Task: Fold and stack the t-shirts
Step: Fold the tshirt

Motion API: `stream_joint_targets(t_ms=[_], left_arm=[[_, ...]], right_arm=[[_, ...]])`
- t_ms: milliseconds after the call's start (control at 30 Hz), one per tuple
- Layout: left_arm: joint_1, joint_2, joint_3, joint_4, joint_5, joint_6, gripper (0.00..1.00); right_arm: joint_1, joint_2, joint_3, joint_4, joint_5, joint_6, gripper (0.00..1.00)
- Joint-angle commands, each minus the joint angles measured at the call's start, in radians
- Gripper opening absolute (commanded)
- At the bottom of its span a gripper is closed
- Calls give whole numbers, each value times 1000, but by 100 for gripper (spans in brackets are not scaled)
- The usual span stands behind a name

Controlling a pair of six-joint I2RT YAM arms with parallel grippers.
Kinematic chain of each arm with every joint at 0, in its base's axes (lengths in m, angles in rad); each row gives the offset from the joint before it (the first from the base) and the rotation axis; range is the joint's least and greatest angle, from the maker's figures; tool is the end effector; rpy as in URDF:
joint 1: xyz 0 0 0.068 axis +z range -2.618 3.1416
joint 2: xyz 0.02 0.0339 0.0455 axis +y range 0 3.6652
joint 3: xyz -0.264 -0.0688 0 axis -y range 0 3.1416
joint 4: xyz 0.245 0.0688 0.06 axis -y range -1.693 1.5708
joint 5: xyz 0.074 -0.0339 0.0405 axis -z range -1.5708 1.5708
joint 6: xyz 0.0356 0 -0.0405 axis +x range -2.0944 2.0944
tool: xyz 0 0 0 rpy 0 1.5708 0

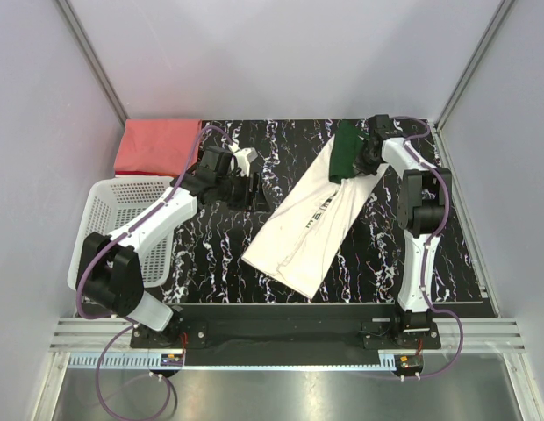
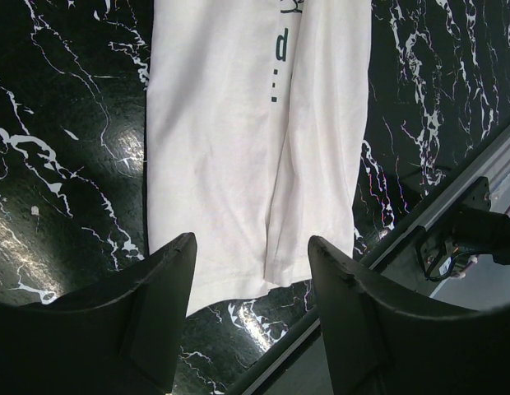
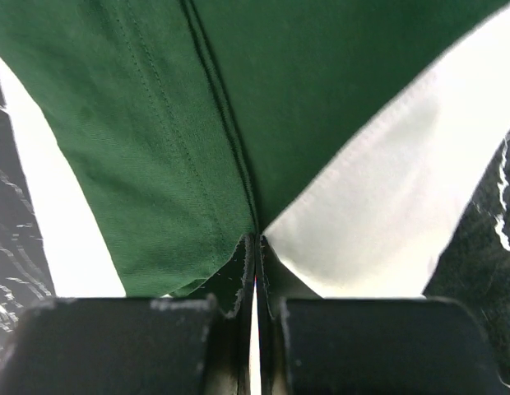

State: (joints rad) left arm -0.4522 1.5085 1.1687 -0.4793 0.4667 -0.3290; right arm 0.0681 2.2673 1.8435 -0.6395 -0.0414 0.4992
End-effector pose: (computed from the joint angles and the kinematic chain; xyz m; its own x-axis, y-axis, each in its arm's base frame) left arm 0.2870 -0.1572 0.2746 -0.8372 0.0859 -0.5401 0.4185 0.7363 -0.5317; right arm 0.4894 0.0349 0.1742 -0.8077 0.4243 -0.4094 0.3401 0.9024 0.2644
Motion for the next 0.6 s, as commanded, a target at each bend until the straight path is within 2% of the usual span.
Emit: stream_joint_targets(t_ms=[0, 333, 367, 400, 433, 567], left_arm=[[6, -31, -9, 33, 26, 8, 62], [7, -36, -10, 31, 21, 10, 63], [7, -36, -10, 31, 21, 10, 63], [9, -37, -10, 33, 21, 10, 63], [9, -36, -12, 31, 21, 10, 63], [9, -33, -17, 33, 26, 10, 63]], right_arm=[[18, -92, -30, 15, 60, 13, 0], [30, -112, -67, 34, 77, 27, 0], [29, -106, -58, 35, 66, 29, 6], [29, -101, -49, 34, 63, 24, 24], [29, -97, -41, 32, 64, 21, 29], [19, -86, 63, 40, 87, -26, 34]])
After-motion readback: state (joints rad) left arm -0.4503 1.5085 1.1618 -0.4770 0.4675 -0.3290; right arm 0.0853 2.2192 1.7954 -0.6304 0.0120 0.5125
